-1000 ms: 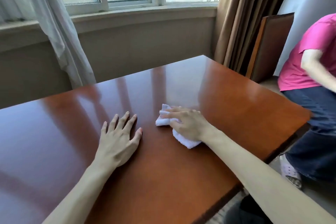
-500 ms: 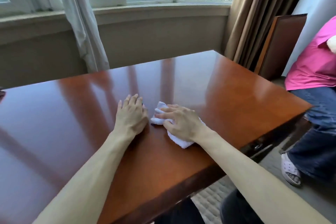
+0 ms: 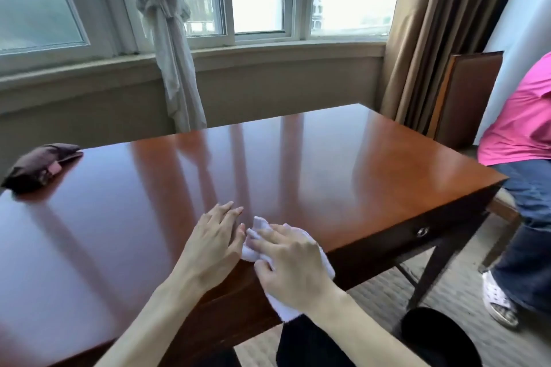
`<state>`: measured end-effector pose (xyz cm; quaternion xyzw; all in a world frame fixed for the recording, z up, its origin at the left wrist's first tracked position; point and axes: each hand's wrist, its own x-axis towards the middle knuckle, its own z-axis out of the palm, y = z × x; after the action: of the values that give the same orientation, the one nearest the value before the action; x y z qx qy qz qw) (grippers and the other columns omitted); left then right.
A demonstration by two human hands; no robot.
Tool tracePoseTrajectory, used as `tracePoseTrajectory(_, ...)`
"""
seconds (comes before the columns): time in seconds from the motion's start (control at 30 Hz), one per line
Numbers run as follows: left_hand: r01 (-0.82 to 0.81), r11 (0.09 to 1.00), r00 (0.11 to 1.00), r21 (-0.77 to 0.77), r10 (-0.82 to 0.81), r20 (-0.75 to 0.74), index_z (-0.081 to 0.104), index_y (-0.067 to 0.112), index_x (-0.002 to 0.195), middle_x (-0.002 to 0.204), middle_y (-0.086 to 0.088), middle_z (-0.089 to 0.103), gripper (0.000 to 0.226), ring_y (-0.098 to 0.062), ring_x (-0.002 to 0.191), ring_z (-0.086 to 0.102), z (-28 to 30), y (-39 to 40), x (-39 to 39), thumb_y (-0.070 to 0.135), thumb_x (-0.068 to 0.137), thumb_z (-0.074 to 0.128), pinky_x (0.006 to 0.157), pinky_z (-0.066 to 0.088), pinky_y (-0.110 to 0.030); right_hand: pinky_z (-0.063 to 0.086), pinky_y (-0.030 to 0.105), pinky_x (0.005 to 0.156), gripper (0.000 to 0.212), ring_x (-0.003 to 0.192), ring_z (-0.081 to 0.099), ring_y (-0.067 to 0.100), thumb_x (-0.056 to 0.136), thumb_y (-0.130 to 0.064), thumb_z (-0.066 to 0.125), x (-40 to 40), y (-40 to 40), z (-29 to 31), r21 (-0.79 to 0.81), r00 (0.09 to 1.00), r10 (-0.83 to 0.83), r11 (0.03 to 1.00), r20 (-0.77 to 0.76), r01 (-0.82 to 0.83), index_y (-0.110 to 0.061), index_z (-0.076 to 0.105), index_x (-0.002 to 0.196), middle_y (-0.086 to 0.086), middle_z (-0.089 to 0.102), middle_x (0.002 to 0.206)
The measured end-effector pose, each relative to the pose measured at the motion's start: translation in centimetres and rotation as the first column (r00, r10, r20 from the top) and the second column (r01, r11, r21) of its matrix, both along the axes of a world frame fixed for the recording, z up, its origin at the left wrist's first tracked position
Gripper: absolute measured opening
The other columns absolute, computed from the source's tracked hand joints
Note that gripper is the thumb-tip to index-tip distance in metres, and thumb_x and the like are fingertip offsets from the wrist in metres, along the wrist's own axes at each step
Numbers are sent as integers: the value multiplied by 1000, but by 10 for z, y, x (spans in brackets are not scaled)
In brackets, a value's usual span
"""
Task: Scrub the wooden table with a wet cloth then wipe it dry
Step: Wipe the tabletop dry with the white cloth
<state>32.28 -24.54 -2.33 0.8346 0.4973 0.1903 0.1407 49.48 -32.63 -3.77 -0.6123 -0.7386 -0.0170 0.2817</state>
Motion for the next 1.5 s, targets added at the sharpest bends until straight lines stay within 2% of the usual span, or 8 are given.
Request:
tracePoseTrajectory(0.2, -116, 993, 966, 16, 116, -230, 26, 33, 158, 168, 6, 12, 75, -16, 156, -2, -14, -28, -62, 62, 91, 8, 127, 2, -45, 50, 41, 89, 51, 115, 60, 29, 91, -40, 28, 45, 86, 23, -166, 935, -343, 921, 88, 353, -36, 68, 123, -6, 61, 135)
tracePoseTrajectory(0.43, -199, 980, 964, -19, 192, -184, 9, 44, 159, 169, 8, 1, 81, -13, 155, -10, -18, -41, -77, 68, 83, -6, 126, -5, -42, 41, 34, 106, 45, 132, 50, 8, 90, -36, 46, -53, 30, 14, -117, 980, 196, 974, 31, -192, -37, 65, 131, -18, 60, 139)
tracePoseTrajectory(0.63, -135, 968, 953, 212, 185, -239, 39, 35, 153, 162, 7, 31, 65, -13, 153, 17, -21, -65, -97, 67, 98, 25, 125, 19, -40, 44, 34, 98, 54, 132, 52, 17, 89, -45, 32, 30, 79, 19, -185, 965, -244, 948, 98, 259, -36, 63, 132, -13, 54, 147)
tracePoseTrajectory(0.97, -65, 989, 933, 130, 106, -343, 10, 34, 161, 168, 8, 6, 95, -10, 155, -6, -21, -70, -99, 90, 85, 15, 127, 4, -39, 55, 28, 80, 34, 109, 65, 4, 82, -33, 56, -25, 19, 3, 35, 999, 46, 998, 3, -46, -42, 71, 111, -23, 69, 122)
tracePoseTrajectory(1.1, -82, 989, 950, 121, 114, -291, 16, 34, 161, 168, 8, 11, 99, -9, 155, -4, -20, -70, -96, 92, 81, 25, 127, 4, -39, 38, 37, 108, 44, 143, 39, 14, 97, -39, 42, -13, 64, 15, -247, 996, -89, 965, 18, 90, -36, 58, 138, -10, 43, 156)
tracePoseTrajectory(1.23, -97, 994, 972, 48, 105, -211, 21, 41, 158, 165, 19, 5, 98, 0, 152, -9, -14, -70, -96, 94, 76, 34, 126, -1, -33, 26, 39, 119, 65, 147, 31, 18, 91, -45, 21, -56, 86, 14, -242, 968, 167, 963, 189, -119, -23, 48, 147, -3, 40, 158)
tracePoseTrajectory(1.33, -94, 996, 994, 0, 94, -52, 40, 50, 147, 157, 33, 22, 78, 8, 148, 10, 1, -62, -97, 88, 80, 39, 124, 17, -30, 30, 38, 114, 48, 148, 28, 6, 99, -36, 40, -71, 103, 18, -300, 916, 388, 890, 101, -344, -36, 49, 146, -17, 39, 158)
tracePoseTrajectory(1.5, -289, 946, 953, 145, 299, -52, 61, 34, 132, 146, 12, 50, 69, -10, 136, 45, 17, 4, -109, 72, 83, 30, 113, 36, -35, 32, 42, 115, 47, 149, 32, 13, 99, -37, 40, -52, 189, 18, -325, 984, 167, 936, 67, -136, -41, 52, 145, -14, 40, 158)
